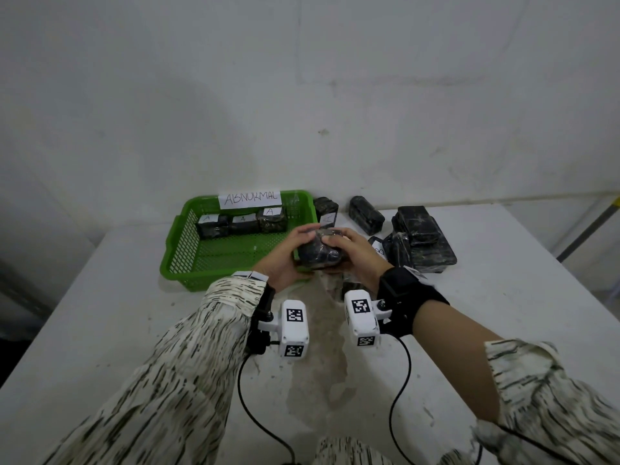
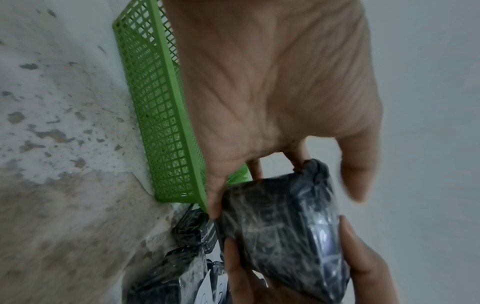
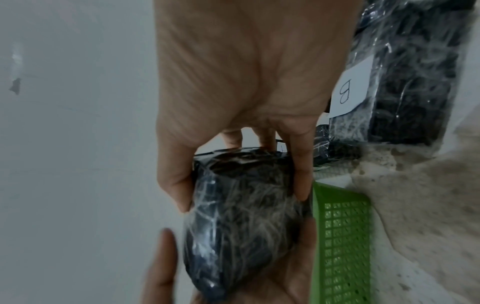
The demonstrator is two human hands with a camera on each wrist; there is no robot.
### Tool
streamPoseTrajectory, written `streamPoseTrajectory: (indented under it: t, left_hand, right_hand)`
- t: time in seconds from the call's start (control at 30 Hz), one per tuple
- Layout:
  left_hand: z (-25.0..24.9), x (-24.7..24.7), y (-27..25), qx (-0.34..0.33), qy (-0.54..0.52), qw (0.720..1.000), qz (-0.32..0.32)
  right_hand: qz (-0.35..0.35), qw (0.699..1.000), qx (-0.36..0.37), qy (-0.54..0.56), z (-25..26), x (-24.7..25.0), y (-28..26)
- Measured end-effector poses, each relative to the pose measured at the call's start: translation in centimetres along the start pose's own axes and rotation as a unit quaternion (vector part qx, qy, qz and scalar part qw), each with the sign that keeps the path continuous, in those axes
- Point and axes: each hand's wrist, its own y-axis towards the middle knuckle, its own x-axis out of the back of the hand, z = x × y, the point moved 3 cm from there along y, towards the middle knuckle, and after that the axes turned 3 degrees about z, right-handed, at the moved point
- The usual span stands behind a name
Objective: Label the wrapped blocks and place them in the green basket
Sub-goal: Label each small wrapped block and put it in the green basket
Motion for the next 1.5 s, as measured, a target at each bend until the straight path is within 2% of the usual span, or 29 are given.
streamPoseTrajectory:
  t: [0.2, 0.27, 0.4, 0.57, 0.67, 0.73, 0.8, 0.83, 0.9, 0.93, 0.97, 1.0, 1.07, 1.17, 1.23, 1.33, 1.43, 1.5]
  left_hand:
    - [-0.1, 0.9, 0.4, -0.007, 0.021, 0.998, -0.062]
    - [0.1, 1.1, 0.4, -0.007, 0.022, 0.997, -0.073]
    - [0.8, 1.3, 0.1, 0.032, -0.002, 0.999, -0.043]
    - [0.9, 2.5, -0.5, 0.083, -0.018, 0.995, -0.058]
    - [1.3, 3.7, -0.8, 0.091, -0.05, 0.992, -0.065]
    - [1.6, 4.5, -1.0, 0.093, -0.058, 0.992, -0.068]
    - [1.7, 5.1, -1.0, 0.084, -0.065, 0.992, -0.068]
    - [1.6, 5.2, -1.1, 0.079, -0.071, 0.992, -0.066]
    - [1.2, 5.6, -1.2, 0.068, -0.097, 0.99, -0.07]
    - [0.9, 5.6, -1.3, 0.064, -0.114, 0.988, -0.077]
    - [0.6, 5.7, -1.4, 0.058, -0.136, 0.985, -0.085]
    - [0.5, 6.0, -1.3, 0.049, -0.151, 0.982, -0.098]
    - [0.3, 6.5, -1.3, 0.032, -0.151, 0.98, -0.128]
    - [0.3, 7.7, -1.1, -0.011, -0.125, 0.981, -0.149]
    - [0.1, 8.0, -1.3, -0.03, -0.135, 0.979, -0.147]
    - [-0.4, 9.0, -1.6, -0.044, -0.121, 0.976, -0.174]
    - [-1.3, 11.3, -1.7, -0.03, -0.038, 0.978, -0.204]
    - [-2.2, 13.4, -1.7, -0.027, 0.096, 0.965, -0.245]
  right_hand:
    - [0.057, 0.998, -0.024, -0.031, -0.2, -0.5, -0.7]
    - [0.047, 0.996, -0.029, -0.074, -0.2, -0.7, -0.4]
    - [0.01, 0.995, -0.014, -0.101, 0.6, -1.2, 0.1]
    - [0.059, 0.981, 0.007, -0.185, 0.5, -1.9, 0.7]
    - [0.048, 0.982, 0.008, -0.181, 0.6, -1.8, 0.9]
    - [0.04, 0.982, 0.033, -0.184, 0.5, -1.7, 1.4]
    - [0.026, 0.965, 0.115, -0.233, 0.8, -2.0, 1.6]
    - [0.028, 0.948, 0.17, -0.268, 0.9, -2.4, 1.6]
    - [0.03, 0.894, 0.26, -0.363, 0.5, -3.2, 1.7]
    - [0.027, 0.866, 0.285, -0.411, 0.4, -3.6, 1.6]
    - [0.032, 0.851, 0.288, -0.438, 0.0, -3.7, 1.7]
    - [0.042, 0.853, 0.271, -0.443, -0.2, -3.9, 1.6]
    - [0.079, 0.895, 0.222, -0.379, -0.4, -4.3, 1.5]
    - [0.043, 0.962, 0.15, -0.222, 0.4, -4.6, 1.8]
    - [0.033, 0.984, 0.066, -0.161, 0.4, -5.0, 2.3]
    - [0.08, 0.983, -0.078, -0.143, -0.4, -6.1, 3.2]
    - [0.09, 0.986, -0.133, -0.043, -0.7, -7.8, 4.5]
    - [0.077, 0.986, -0.151, -0.009, -0.2, -9.2, 5.4]
